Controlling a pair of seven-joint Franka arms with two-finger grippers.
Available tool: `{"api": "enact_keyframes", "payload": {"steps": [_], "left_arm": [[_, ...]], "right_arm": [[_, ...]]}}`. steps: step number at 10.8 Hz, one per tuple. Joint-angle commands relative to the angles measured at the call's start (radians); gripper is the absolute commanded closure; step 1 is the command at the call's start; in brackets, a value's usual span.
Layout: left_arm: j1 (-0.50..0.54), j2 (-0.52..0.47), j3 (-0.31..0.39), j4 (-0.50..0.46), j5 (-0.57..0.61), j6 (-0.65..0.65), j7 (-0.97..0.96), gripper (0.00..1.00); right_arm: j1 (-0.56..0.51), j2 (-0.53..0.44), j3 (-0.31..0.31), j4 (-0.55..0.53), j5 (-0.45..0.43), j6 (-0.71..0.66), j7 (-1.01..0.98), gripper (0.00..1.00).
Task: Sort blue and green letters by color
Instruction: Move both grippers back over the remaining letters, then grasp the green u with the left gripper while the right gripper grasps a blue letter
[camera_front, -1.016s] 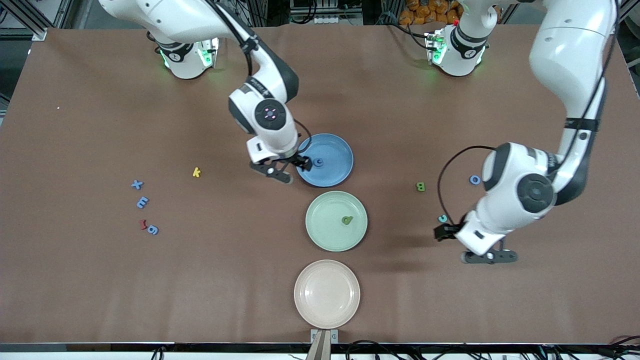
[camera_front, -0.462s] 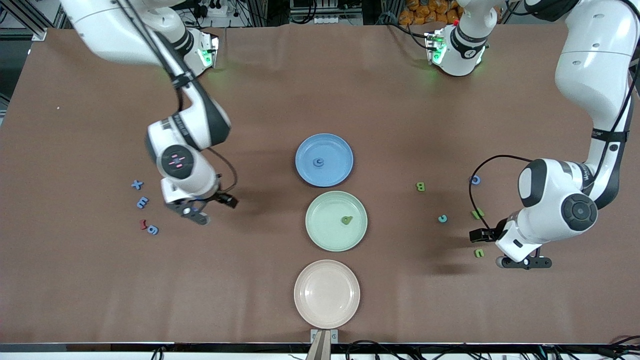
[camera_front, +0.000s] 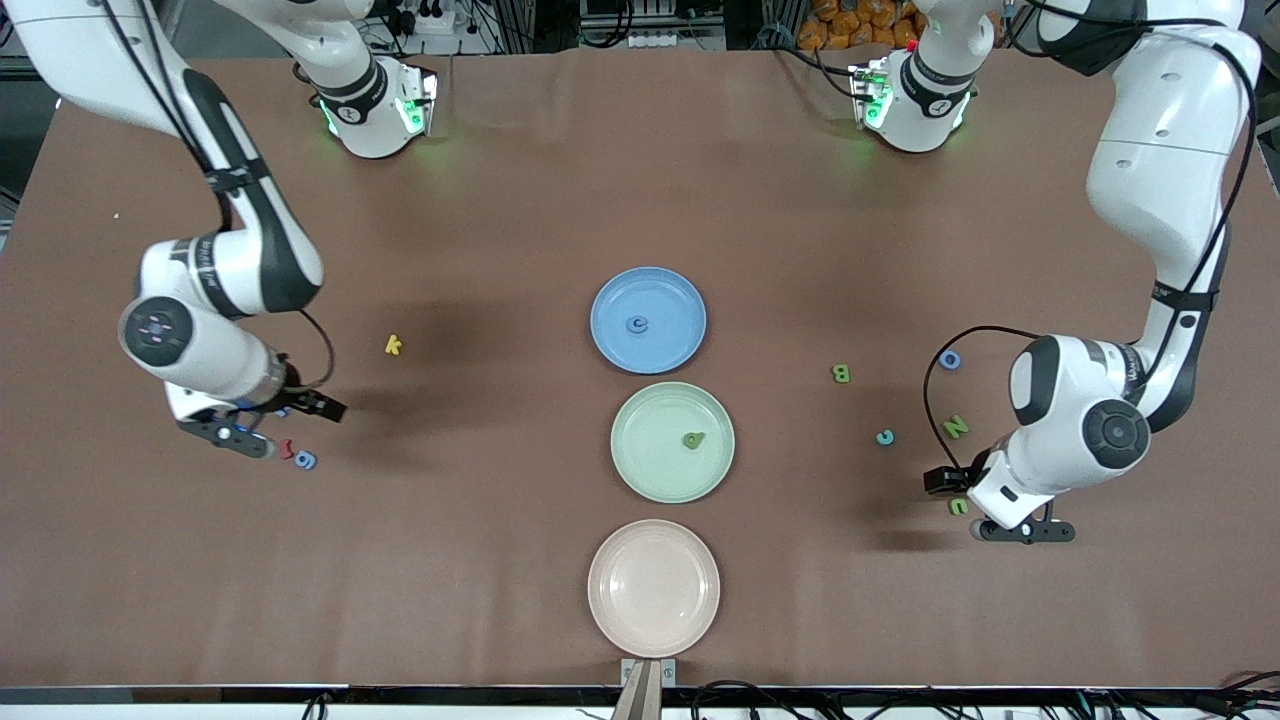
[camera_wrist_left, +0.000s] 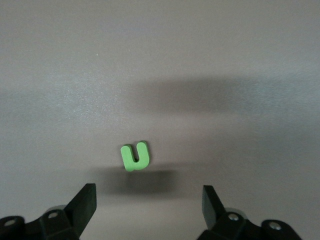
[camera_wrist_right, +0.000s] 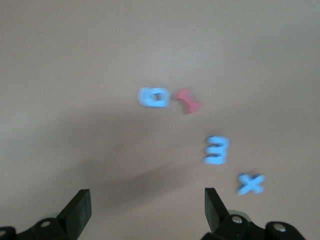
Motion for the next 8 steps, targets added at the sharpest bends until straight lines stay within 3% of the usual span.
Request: {"api": "enact_keyframes", "payload": {"steps": [1, 6, 8], "left_arm": [[-0.101, 0.015, 0.113, 0.029, 0.023, 0.021, 0.010, 0.14], [-0.102, 0.046, 0.131, 0.043, 0.050, 0.074, 0.053, 0.22], [-0.102, 0.052, 0.131, 0.043, 0.067, 0.090, 0.050, 0.28]], "right_arm": [[-0.174, -0.070, 0.020, -0.196, -0.016, 0.186, -0.167, 0.00], [-0.285, -0.038, 0.017, -0.246, -0.013, 0.211, -0.168, 0.00], [-0.293, -0.018, 0.017, -0.293, -0.002, 0.298, -0.163, 0.00]]}}
